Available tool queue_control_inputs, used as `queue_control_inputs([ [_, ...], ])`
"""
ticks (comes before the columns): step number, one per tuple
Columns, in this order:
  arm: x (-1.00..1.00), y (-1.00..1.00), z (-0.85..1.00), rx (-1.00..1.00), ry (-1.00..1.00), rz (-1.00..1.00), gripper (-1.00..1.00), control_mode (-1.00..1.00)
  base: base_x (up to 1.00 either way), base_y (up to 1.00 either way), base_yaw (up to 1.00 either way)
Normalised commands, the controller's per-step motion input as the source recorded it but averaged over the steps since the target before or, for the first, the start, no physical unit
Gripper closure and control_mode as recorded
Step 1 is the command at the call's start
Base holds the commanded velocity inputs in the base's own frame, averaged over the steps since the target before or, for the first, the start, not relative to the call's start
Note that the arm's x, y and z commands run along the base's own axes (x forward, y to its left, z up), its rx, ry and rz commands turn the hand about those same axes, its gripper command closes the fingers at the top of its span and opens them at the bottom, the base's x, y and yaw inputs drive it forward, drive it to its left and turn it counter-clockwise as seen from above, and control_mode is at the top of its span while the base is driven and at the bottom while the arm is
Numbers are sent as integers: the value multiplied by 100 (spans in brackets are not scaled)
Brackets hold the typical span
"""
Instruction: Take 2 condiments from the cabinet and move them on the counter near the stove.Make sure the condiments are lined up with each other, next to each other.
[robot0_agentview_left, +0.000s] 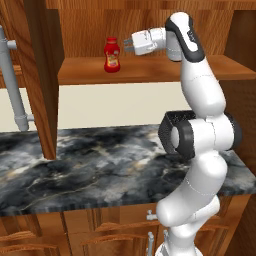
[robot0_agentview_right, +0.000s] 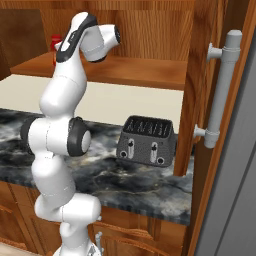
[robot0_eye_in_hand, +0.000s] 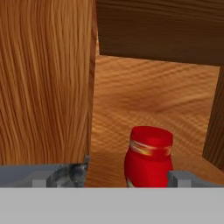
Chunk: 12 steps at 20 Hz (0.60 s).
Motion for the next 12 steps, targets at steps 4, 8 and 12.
queue_control_inputs([
  [4,24,0,-1,0,0,4,-100,-100,0,0,0],
  [8,19,0,-11,0,0,3,-100,-100,0,0,0],
  [12,19,2,-15,0,0,2,-100,-100,0,0,0],
])
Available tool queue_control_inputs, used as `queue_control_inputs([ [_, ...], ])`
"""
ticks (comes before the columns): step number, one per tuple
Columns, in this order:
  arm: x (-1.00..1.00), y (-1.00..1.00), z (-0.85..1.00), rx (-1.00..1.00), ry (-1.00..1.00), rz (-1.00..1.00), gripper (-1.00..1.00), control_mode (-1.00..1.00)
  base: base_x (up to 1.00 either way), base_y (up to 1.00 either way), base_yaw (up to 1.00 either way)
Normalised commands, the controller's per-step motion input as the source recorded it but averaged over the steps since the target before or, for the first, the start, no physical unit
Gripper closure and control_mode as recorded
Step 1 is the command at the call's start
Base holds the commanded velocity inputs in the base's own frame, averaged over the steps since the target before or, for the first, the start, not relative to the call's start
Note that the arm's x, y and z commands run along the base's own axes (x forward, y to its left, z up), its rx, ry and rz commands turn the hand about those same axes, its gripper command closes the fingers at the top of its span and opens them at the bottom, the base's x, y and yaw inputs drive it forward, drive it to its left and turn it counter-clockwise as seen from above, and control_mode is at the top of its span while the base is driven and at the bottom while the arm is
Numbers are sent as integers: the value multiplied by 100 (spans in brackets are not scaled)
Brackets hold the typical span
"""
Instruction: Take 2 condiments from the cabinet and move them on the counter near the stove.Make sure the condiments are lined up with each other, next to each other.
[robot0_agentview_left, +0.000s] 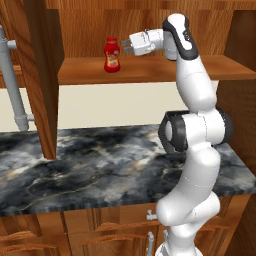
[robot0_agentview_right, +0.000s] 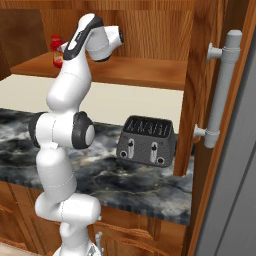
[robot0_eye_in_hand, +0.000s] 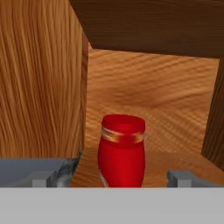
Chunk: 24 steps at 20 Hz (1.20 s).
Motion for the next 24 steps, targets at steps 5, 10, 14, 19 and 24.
queue_control_inputs([
  [5,16,5,-6,0,0,1,-100,-100,0,0,0],
  [10,0,12,0,0,0,1,-100,-100,0,0,0],
  [14,0,22,0,0,0,2,-100,-100,0,0,0],
  [19,4,24,0,0,0,1,-100,-100,0,0,0],
  [24,12,15,0,0,0,1,-100,-100,0,0,0],
])
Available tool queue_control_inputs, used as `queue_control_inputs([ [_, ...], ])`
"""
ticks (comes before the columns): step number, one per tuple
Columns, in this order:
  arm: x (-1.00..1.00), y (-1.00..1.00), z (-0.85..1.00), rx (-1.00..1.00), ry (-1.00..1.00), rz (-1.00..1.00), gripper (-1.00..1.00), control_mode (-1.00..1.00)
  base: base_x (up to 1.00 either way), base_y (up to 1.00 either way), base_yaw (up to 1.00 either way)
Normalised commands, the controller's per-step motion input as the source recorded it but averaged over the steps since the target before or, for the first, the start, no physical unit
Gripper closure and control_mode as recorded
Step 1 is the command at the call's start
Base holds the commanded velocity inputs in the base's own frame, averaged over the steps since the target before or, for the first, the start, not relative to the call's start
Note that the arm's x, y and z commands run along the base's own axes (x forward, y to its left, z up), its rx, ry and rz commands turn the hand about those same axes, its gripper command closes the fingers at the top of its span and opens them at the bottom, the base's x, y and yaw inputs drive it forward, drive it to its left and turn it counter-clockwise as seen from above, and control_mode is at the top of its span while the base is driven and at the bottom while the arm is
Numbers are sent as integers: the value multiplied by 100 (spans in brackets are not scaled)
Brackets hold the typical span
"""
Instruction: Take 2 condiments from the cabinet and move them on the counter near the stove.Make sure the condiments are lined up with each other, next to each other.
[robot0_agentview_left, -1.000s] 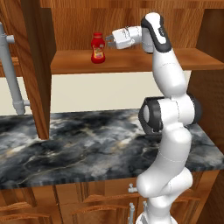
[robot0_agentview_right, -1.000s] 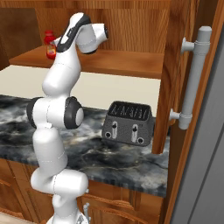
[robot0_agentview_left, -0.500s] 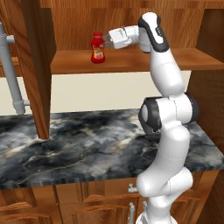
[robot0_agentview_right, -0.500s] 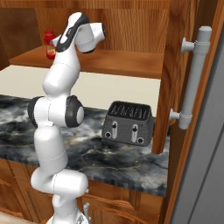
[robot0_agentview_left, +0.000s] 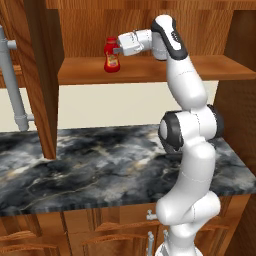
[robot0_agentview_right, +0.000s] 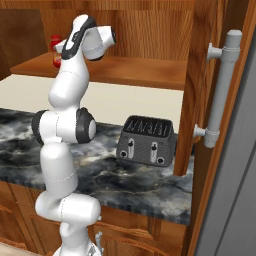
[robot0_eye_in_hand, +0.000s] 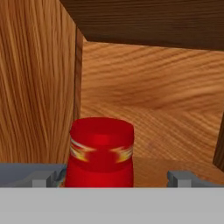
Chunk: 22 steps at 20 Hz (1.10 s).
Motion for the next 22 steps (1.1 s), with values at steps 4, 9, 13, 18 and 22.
queue_control_inputs([
  [4,0,8,0,0,0,1,-100,-100,0,0,0],
  [9,0,8,0,0,0,1,100,-100,0,0,0],
  [13,0,0,0,0,0,0,100,-100,0,0,0],
  [18,-33,0,16,0,-3,0,100,-100,0,0,0],
  [22,-88,-1,6,1,-6,0,100,-100,0,0,0],
])
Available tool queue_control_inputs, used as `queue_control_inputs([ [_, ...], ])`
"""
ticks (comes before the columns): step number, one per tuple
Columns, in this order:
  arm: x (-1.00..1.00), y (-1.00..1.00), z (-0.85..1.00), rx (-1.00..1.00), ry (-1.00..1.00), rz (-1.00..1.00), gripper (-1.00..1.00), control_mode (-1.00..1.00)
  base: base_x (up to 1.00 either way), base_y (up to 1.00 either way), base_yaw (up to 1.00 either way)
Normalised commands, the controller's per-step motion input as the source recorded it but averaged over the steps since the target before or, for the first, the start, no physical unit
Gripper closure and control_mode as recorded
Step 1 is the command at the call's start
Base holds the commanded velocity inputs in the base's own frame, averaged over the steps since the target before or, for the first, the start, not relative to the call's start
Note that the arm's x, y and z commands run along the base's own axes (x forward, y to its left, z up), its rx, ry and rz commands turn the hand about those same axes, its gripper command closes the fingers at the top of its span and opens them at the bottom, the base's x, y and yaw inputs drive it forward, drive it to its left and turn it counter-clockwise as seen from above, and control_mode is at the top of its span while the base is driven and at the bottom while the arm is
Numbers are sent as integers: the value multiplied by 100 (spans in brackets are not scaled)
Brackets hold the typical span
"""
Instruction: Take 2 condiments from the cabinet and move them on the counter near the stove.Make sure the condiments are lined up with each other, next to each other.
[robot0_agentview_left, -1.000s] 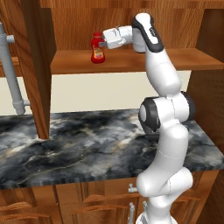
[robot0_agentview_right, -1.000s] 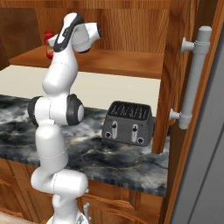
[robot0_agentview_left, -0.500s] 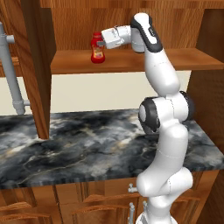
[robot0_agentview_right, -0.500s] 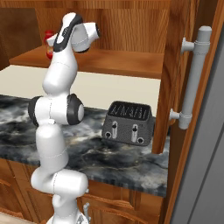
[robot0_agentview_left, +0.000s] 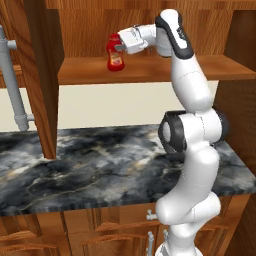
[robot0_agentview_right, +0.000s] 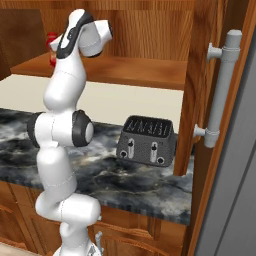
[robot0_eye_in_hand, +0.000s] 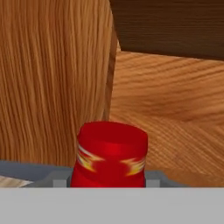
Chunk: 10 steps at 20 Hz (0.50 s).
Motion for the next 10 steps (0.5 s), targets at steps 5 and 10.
queue_control_inputs([
  [5,-100,-2,0,0,-1,0,100,-100,0,0,0],
  [10,-100,-1,0,5,0,0,100,-100,0,0,0],
])
